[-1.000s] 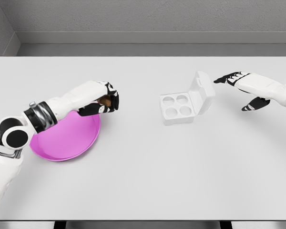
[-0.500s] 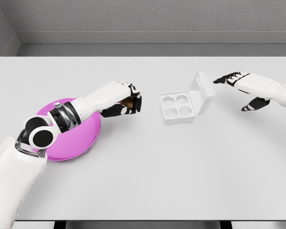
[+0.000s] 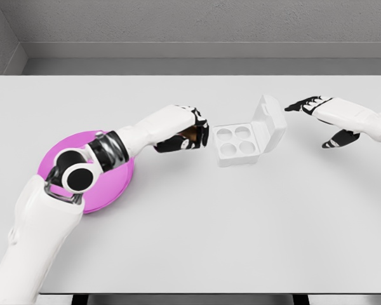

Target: Pack egg into the box and close the box lid

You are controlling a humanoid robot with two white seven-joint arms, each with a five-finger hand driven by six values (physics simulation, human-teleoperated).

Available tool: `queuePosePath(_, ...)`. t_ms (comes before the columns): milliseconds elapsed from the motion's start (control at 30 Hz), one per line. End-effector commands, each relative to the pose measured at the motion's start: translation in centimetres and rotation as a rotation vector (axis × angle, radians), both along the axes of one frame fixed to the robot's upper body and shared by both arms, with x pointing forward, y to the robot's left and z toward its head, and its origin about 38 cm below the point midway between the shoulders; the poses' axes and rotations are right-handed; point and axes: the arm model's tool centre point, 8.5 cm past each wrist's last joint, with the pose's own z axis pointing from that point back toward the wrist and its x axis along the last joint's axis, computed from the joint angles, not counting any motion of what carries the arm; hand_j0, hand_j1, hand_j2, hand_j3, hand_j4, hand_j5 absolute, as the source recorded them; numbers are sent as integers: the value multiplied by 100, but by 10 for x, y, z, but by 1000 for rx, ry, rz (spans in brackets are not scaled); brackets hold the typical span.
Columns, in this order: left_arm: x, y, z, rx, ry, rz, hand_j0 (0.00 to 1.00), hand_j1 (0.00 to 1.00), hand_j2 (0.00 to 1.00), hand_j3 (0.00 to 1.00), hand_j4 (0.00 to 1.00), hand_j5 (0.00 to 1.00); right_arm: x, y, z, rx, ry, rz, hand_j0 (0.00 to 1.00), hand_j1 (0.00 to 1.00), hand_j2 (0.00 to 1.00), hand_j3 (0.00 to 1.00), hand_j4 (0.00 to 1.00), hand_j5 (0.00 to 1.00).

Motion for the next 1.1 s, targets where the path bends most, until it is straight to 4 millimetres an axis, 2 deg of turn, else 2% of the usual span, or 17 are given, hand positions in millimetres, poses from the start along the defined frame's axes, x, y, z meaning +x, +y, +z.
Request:
queuePosePath(0,-1,-8,-5,-7,19,-13,26,26,26,26,26,26,0,-1,1,5,0,-4,100,100,100,100,100,100)
queuePosePath(167,11,-23,-6,-9,30,-18,26,26,26,26,26,26,0,-2,2,2,-1,-4,100,100,100,100,100,100)
queuePosePath(600,20,-57,-13,-21,70,-49,27,27,27,27,27,27,0,-1,1,5,1,-6,100,100,100,100,100,100)
queuePosePath(967,32,-73,-23,-20,121,-48,28,28,28,28,28,28,0,-2,1,2,1,-6,100,100,100,100,100,100)
queuePosePath(1067,38,-72,-27,-11,137,-40,28,28,28,28,28,28,0,-2,1,2,1,-6,100,100,100,100,100,100)
